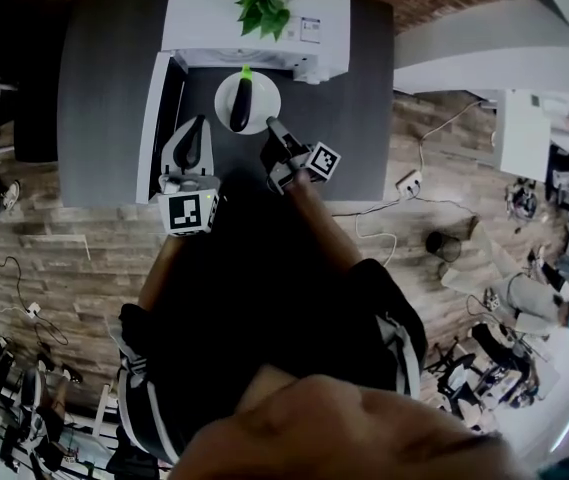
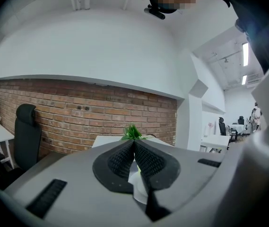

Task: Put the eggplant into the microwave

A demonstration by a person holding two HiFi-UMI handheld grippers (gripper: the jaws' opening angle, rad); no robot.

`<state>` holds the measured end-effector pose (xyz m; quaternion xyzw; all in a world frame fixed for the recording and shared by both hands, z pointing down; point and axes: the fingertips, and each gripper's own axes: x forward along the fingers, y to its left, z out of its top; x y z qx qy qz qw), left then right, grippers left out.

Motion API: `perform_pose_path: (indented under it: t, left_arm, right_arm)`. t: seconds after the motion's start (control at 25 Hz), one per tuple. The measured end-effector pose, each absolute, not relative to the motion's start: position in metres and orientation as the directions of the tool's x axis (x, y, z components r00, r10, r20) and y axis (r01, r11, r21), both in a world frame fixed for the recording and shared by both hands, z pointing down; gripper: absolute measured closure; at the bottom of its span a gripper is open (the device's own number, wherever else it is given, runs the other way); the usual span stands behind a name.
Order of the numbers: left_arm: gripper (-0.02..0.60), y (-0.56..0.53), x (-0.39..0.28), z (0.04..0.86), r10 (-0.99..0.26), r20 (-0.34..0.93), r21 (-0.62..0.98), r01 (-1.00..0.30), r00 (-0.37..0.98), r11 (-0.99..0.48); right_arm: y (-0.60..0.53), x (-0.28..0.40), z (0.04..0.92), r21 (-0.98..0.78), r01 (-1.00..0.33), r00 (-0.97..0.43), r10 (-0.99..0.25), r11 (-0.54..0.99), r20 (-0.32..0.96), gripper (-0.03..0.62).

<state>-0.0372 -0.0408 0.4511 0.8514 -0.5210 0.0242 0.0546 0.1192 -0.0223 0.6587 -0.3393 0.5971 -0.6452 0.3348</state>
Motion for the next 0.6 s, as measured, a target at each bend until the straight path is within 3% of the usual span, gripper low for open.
perform_pose_path:
  t: [0.6]
  left_arm:
    - [0.545, -0.074, -0.044, 0.458, -0.888, 0.117, 0.072, -0.896, 0.444, -0.438]
  right_arm:
    - [-0.068, 0.126, 0.705, -0.997, -0.035, -0.534, -0.842, -0.064, 0.073, 0.557]
